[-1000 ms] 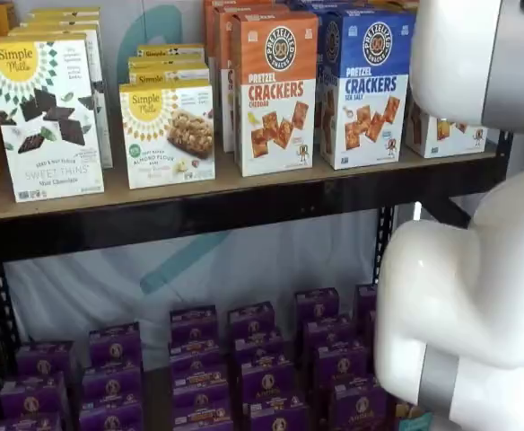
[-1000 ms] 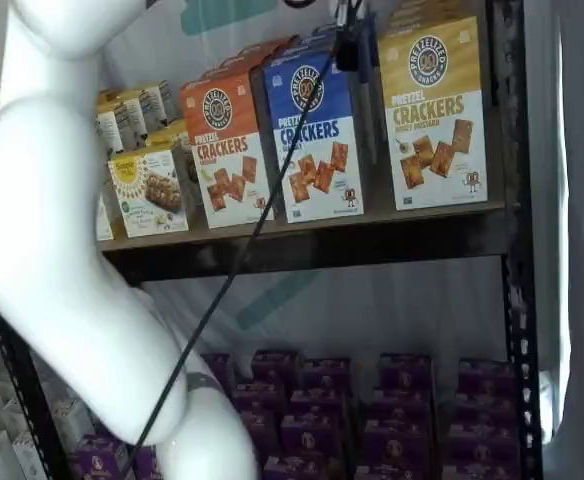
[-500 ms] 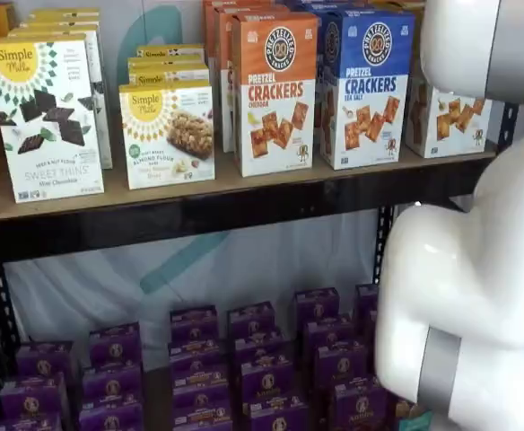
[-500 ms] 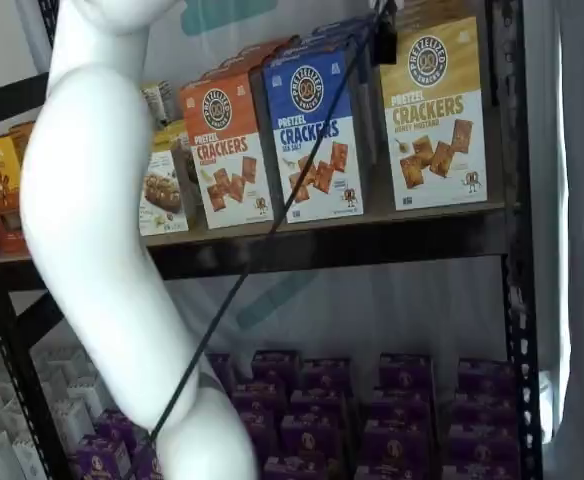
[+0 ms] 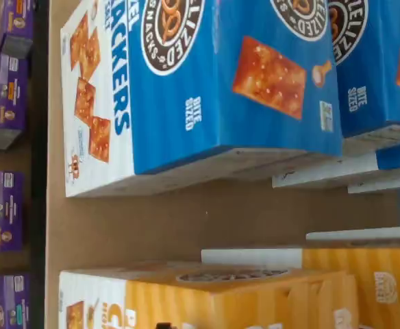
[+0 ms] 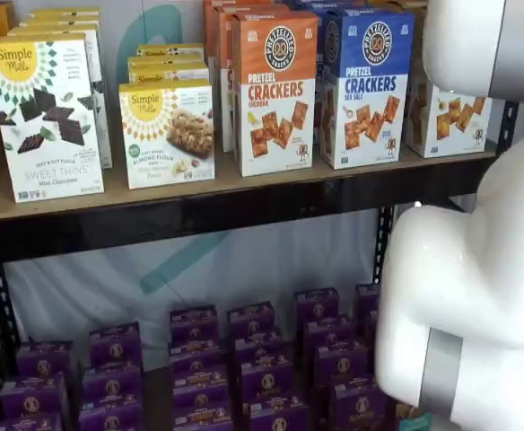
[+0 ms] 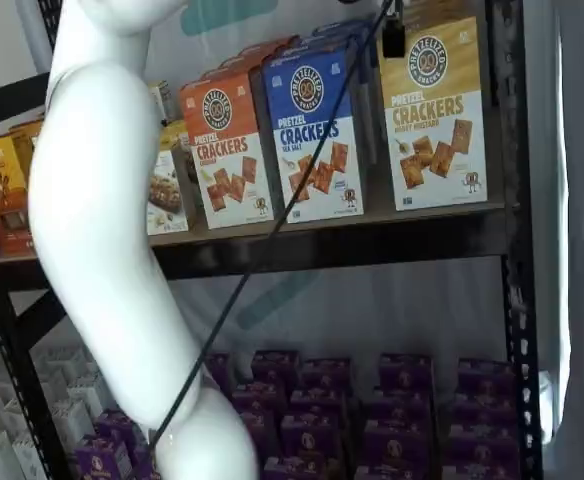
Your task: Retrieve the yellow and white box located on the top shelf, the sixth one from the left
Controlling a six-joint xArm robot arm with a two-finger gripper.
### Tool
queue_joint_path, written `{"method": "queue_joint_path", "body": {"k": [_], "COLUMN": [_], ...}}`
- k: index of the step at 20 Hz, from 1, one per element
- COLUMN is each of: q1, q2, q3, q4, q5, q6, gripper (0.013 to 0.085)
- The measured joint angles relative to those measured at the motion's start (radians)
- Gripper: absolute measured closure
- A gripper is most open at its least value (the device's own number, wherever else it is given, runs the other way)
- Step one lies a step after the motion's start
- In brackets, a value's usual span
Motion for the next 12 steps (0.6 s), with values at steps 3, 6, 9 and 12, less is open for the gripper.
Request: {"method": "queue_joint_path", "body": {"k": [3,6,9,12], "q1": [0.029,0.059,0.073,0.090], "q2": [0.023,0.064,0.086,0.108], "q3": [-0.033,-0.095,-0.120,-0.140], "q4": [-0.046,-0.118,-0.142,-0.175], "q5": [0.010,0.056,0.071,0.080], "q6": [0.019,0.041,0.052,0.059], "gripper": [0.0130,0.0130,0.0130,0.0130]}}
